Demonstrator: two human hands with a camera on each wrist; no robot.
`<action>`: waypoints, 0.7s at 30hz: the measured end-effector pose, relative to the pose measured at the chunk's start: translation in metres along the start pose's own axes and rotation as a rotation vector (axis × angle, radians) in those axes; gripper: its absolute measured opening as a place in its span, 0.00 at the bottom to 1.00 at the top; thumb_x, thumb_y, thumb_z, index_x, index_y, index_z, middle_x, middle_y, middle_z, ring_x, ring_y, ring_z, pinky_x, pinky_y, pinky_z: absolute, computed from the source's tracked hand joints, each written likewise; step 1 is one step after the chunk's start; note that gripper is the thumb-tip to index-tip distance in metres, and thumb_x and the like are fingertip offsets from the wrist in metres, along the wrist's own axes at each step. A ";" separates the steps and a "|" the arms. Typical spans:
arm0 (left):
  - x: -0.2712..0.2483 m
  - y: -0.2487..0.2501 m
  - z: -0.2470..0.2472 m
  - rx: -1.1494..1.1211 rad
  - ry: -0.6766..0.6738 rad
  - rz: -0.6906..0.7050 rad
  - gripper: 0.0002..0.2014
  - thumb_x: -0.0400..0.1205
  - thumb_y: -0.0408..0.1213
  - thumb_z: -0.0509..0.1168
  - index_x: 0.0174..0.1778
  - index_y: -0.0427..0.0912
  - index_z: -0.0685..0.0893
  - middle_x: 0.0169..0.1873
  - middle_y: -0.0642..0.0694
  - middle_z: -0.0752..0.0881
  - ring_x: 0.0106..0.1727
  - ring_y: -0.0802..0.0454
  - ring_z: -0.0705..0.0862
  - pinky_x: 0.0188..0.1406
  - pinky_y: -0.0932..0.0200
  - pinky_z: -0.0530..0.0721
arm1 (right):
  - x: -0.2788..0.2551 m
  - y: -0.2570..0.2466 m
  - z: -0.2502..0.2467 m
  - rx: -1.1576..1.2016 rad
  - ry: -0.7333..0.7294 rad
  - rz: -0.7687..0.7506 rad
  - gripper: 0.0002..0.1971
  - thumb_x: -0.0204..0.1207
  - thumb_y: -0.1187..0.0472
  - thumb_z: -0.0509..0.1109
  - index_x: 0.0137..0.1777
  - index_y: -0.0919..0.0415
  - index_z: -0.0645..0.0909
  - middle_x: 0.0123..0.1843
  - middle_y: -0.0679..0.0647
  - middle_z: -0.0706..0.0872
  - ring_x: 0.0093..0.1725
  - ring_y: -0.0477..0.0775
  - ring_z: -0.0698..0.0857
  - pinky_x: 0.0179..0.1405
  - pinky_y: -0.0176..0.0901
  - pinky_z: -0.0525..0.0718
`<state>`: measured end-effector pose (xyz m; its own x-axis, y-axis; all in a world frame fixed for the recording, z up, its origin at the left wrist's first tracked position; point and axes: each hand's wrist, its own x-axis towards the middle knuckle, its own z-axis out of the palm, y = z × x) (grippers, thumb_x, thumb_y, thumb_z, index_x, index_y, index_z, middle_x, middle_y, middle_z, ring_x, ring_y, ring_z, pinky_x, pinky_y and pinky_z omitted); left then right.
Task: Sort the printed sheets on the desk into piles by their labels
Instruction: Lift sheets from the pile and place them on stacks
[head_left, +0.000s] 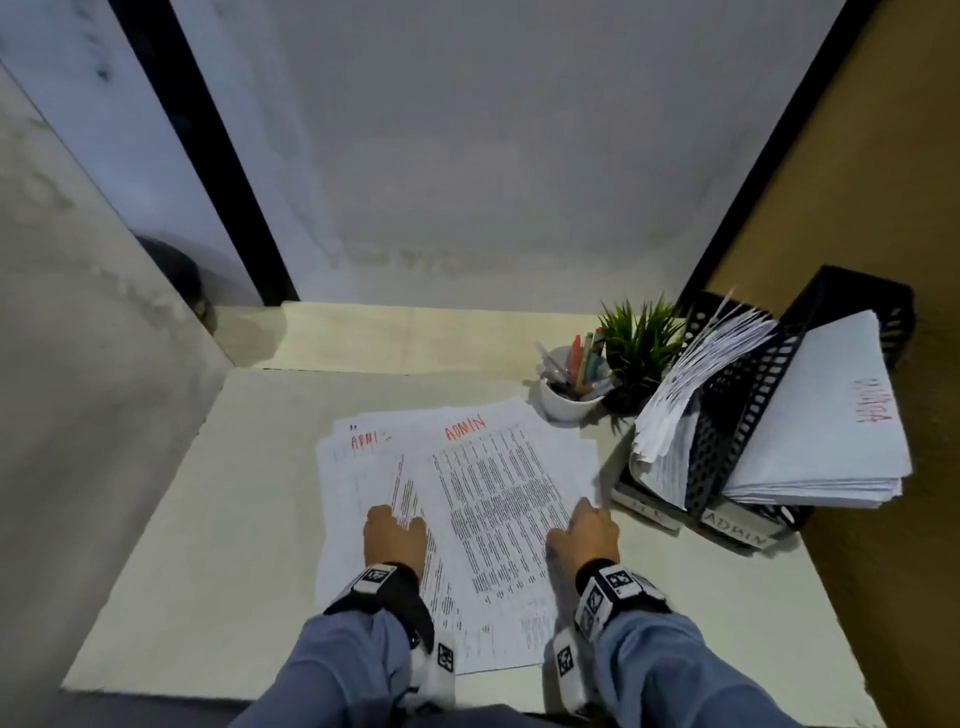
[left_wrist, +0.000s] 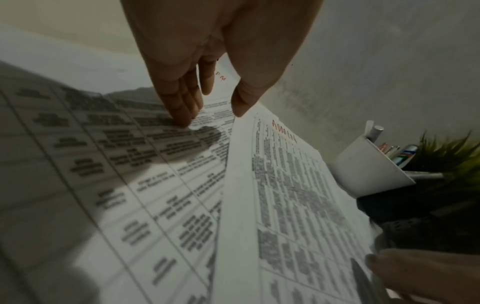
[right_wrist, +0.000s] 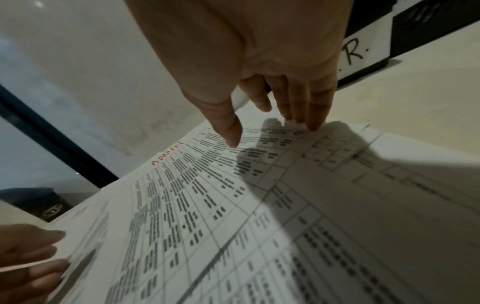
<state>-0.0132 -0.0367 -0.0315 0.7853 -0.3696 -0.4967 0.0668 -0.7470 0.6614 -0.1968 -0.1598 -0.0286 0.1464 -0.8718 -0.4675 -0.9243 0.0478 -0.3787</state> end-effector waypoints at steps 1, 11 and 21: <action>-0.004 0.002 0.004 -0.053 -0.022 -0.003 0.27 0.81 0.34 0.64 0.74 0.30 0.66 0.69 0.33 0.75 0.68 0.37 0.76 0.67 0.50 0.73 | 0.002 0.000 0.000 -0.019 0.005 0.018 0.24 0.74 0.61 0.66 0.70 0.66 0.70 0.68 0.64 0.73 0.68 0.64 0.72 0.63 0.52 0.78; -0.014 0.005 0.022 -0.179 -0.232 0.170 0.06 0.74 0.31 0.68 0.32 0.45 0.86 0.29 0.51 0.82 0.39 0.46 0.79 0.39 0.59 0.74 | 0.001 0.008 -0.012 0.221 -0.089 0.053 0.16 0.68 0.70 0.72 0.56 0.63 0.79 0.54 0.59 0.85 0.49 0.55 0.80 0.46 0.36 0.76; -0.006 -0.010 -0.001 -0.145 -0.324 0.243 0.28 0.63 0.12 0.48 0.15 0.44 0.86 0.36 0.44 0.89 0.44 0.38 0.86 0.51 0.47 0.87 | 0.003 -0.003 -0.032 0.740 -0.102 0.018 0.08 0.70 0.87 0.60 0.43 0.85 0.81 0.41 0.77 0.85 0.44 0.73 0.83 0.20 0.24 0.75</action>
<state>-0.0181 -0.0262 -0.0341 0.5562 -0.6970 -0.4527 0.0078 -0.5403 0.8414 -0.2049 -0.1775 -0.0036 0.1985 -0.8201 -0.5367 -0.4531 0.4087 -0.7922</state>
